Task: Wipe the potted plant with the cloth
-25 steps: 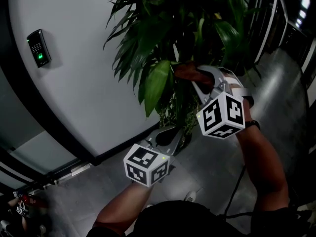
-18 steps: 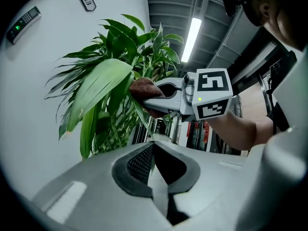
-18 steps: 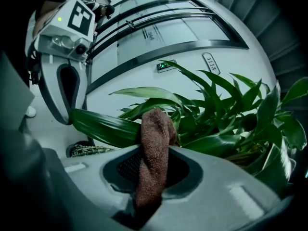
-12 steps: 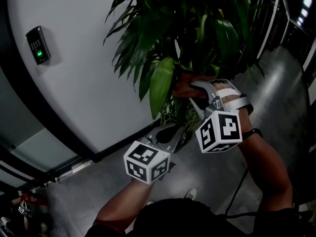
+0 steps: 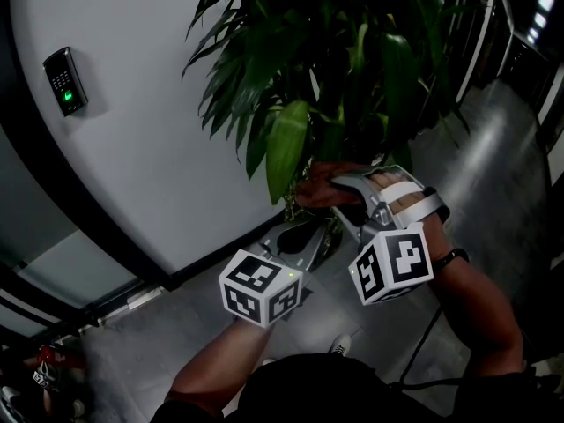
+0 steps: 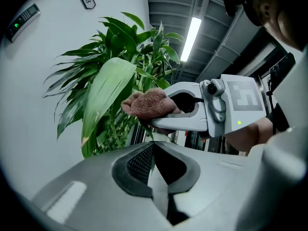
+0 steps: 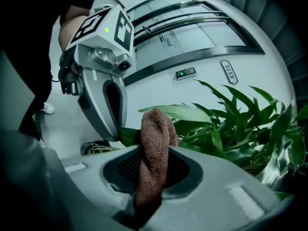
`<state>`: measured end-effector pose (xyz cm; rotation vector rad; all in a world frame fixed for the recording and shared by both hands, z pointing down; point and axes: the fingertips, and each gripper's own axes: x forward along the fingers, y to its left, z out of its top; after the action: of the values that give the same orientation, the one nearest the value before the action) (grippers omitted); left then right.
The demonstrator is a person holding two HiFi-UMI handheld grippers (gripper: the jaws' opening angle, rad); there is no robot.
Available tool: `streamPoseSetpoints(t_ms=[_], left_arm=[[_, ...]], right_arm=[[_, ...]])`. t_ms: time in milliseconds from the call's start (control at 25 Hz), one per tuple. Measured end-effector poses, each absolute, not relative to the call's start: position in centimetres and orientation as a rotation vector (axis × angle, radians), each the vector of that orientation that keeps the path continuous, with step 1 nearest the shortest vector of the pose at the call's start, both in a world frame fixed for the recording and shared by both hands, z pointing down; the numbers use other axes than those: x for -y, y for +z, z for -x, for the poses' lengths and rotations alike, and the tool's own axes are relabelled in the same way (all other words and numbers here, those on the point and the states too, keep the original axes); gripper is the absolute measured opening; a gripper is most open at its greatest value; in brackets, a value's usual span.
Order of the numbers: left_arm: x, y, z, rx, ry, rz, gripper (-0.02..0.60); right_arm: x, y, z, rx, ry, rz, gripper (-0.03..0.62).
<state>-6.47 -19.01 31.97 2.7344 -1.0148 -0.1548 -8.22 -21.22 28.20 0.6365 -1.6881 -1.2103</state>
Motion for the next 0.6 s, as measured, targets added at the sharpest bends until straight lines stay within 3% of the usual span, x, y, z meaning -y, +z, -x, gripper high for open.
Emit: streamPoseSetpoints(t_ms=[600], left_arm=[[19.1, 31.8, 6.6, 1.027, -0.158, -2.740, 0.017]], right_arm=[[18.1, 28.7, 8.4, 1.734, -1.207, -0.559, 0.071]])
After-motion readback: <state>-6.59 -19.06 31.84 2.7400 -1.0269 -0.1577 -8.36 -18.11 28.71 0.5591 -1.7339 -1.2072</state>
